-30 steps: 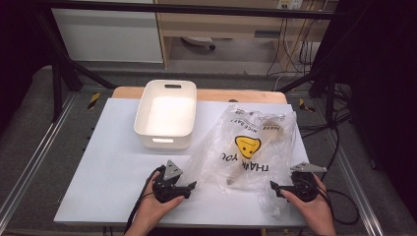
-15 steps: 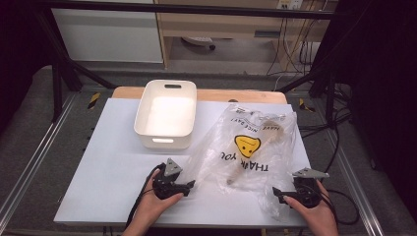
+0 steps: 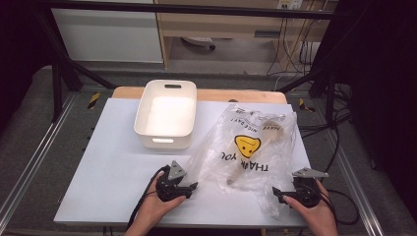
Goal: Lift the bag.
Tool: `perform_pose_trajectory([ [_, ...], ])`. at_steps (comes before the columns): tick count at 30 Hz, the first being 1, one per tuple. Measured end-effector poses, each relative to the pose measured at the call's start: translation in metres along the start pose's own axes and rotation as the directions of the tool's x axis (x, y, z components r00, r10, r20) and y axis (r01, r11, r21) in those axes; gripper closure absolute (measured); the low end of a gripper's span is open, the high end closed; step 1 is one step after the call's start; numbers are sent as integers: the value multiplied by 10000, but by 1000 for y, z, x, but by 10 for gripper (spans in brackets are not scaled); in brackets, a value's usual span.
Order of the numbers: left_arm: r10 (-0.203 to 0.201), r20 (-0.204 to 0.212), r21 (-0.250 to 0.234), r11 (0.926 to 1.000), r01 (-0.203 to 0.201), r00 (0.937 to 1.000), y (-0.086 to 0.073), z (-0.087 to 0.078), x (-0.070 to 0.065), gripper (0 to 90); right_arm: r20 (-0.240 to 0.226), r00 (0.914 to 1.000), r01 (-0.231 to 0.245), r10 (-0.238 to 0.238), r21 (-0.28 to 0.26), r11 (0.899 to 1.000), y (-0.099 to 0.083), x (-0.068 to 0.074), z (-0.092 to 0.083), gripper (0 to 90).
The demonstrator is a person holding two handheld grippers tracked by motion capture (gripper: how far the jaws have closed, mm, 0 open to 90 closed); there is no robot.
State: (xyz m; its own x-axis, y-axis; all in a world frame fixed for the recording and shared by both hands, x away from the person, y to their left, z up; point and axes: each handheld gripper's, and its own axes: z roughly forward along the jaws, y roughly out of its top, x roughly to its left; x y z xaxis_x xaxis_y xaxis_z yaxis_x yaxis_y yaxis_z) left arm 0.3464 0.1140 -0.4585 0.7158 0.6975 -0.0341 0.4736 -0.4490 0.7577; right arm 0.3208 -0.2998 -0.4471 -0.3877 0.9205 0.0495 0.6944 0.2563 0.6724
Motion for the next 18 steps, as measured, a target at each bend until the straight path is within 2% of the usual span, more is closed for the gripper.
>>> perform_pose_trajectory([
  [2,31,-34,-18,10000,-31,10000,0,0,-2,498,-25,10000,-4,4,13,10000,0,1,0,84],
  [5,323,-200,29,9995,-322,9993,1,1,-5,629,-27,10000,23,-23,-37,10000,1,1,0,77],
  [10,554,23,68,9984,-554,9985,2,1,-8,804,5,10000,49,-49,-74,10000,0,0,0,73],
  [14,492,203,96,9987,-494,9986,1,0,-6,874,81,10000,25,-26,109,9999,-1,0,1,70],
  [18,552,202,110,9984,-555,9983,1,-1,-5,896,38,10000,86,-87,356,9993,-2,0,2,101],
])
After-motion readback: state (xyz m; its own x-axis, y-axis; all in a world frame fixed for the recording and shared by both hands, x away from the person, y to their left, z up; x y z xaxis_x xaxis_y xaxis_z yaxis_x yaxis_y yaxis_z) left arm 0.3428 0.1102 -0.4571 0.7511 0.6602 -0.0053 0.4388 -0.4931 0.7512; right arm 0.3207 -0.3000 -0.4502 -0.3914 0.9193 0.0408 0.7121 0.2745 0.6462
